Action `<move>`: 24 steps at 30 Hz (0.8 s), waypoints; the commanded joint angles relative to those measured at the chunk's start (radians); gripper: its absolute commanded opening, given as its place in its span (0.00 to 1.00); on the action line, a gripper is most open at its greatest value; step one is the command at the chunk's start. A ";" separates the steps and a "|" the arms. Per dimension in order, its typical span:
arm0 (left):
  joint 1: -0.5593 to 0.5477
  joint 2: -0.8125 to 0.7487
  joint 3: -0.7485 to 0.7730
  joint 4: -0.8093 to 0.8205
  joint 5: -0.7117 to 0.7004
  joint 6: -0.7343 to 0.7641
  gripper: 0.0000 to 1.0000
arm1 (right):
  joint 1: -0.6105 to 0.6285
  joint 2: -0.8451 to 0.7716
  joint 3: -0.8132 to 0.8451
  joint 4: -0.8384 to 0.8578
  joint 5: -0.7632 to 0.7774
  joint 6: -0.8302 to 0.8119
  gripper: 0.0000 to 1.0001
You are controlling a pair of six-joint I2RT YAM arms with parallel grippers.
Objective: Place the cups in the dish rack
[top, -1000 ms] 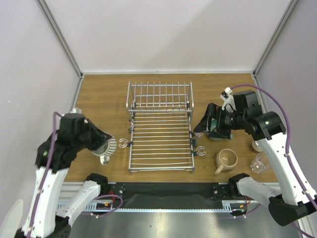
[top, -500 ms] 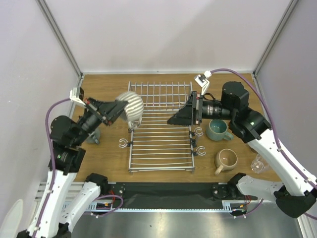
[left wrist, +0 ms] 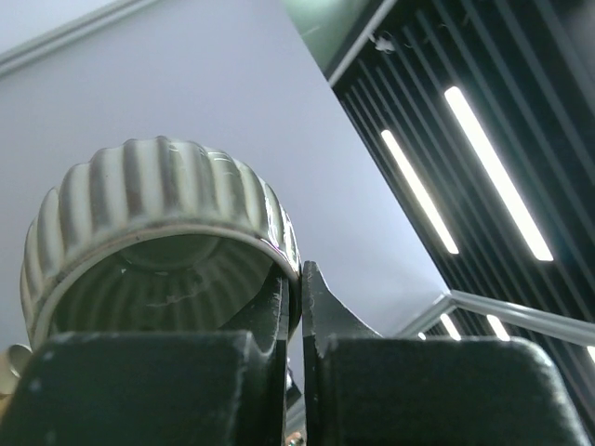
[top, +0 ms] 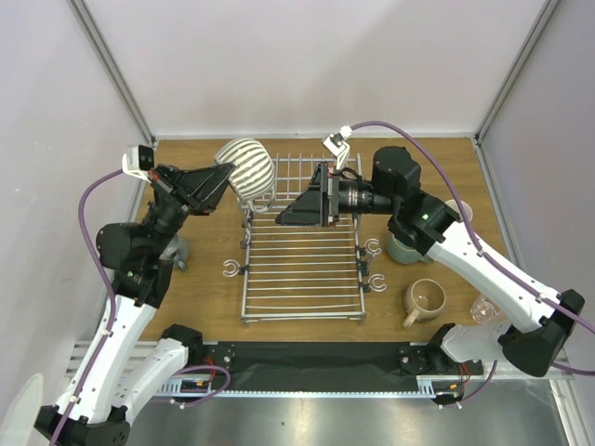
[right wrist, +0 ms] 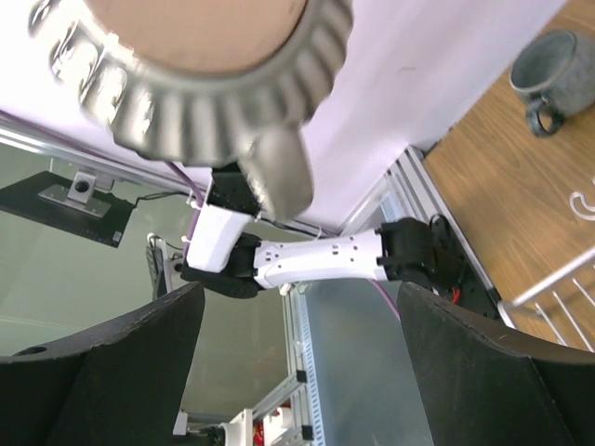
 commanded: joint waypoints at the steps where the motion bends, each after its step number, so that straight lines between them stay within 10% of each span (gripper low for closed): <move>1: -0.030 -0.012 0.016 0.161 -0.039 -0.048 0.00 | 0.015 0.014 0.050 0.143 0.021 0.034 0.91; 15: -0.074 -0.009 0.005 0.152 -0.052 -0.063 0.00 | 0.052 0.082 0.083 0.298 0.056 0.083 0.73; 22: -0.099 -0.007 -0.015 0.158 -0.062 -0.082 0.00 | 0.055 0.108 0.084 0.350 0.044 0.118 0.35; 24: -0.103 -0.004 -0.012 0.143 -0.049 -0.076 0.00 | 0.057 0.111 0.090 0.350 0.047 0.121 0.00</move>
